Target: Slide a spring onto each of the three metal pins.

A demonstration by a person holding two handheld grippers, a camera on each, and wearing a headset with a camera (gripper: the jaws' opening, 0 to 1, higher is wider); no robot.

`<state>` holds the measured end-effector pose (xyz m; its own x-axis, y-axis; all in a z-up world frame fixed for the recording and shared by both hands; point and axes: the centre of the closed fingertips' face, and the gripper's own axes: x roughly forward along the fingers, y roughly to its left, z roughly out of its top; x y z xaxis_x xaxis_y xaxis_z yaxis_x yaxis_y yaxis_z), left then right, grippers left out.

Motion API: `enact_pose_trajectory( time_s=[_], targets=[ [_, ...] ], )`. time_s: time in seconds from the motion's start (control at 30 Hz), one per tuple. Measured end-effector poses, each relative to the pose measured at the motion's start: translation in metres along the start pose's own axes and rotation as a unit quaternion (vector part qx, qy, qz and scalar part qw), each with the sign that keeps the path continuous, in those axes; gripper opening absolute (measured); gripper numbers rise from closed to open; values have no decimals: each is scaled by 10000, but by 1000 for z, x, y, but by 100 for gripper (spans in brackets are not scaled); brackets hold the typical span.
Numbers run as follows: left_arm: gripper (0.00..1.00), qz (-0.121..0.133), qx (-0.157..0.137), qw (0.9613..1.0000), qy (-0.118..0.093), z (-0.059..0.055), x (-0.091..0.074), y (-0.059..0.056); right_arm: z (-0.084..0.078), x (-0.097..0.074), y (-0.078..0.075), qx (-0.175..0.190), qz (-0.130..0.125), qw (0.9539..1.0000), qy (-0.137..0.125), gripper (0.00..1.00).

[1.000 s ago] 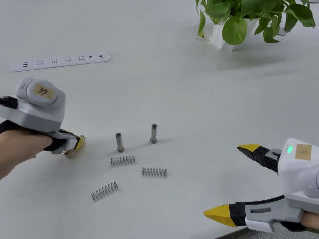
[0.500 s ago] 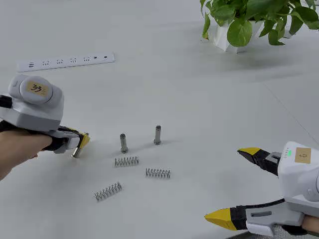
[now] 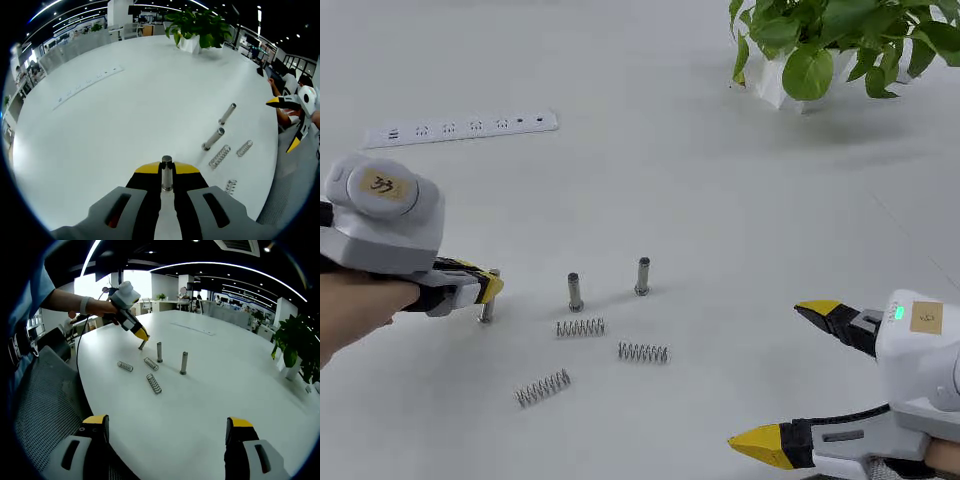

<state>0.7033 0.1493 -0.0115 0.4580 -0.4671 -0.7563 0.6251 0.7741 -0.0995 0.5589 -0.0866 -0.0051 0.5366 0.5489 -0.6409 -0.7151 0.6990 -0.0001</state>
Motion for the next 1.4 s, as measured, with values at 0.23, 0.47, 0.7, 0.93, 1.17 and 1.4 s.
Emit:
enact_pose_trajectory(
  time_s=[0.23, 0.47, 0.7, 0.93, 1.17, 1.4],
  targets=[
    [4, -40, -18, 10000, -63, -3, -5, -7, 1, 0, 2, -21, 19, 10000, -4, 97],
    [4, -36, 51, 9999, -141, -5, -6, -10, 1, 0, 2, -21, 27, 10000, -10, 97],
    [4, -28, 132, 9997, -190, -6, -8, -13, 2, 1, 3, -34, 30, 10000, -26, 97],
    [5, 53, 360, 9986, -389, -7, -9, -16, 1, 1, 4, -35, 36, 10000, -9, 97],
    [5, 73, 356, 9979, -538, -8, -11, -18, 0, 1, 5, -41, 51, 10000, 5, 97],
    [5, 61, 417, 9976, -552, -9, -12, -21, 1, 2, 5, -43, 59, 10000, -1, 97]
  ],
)
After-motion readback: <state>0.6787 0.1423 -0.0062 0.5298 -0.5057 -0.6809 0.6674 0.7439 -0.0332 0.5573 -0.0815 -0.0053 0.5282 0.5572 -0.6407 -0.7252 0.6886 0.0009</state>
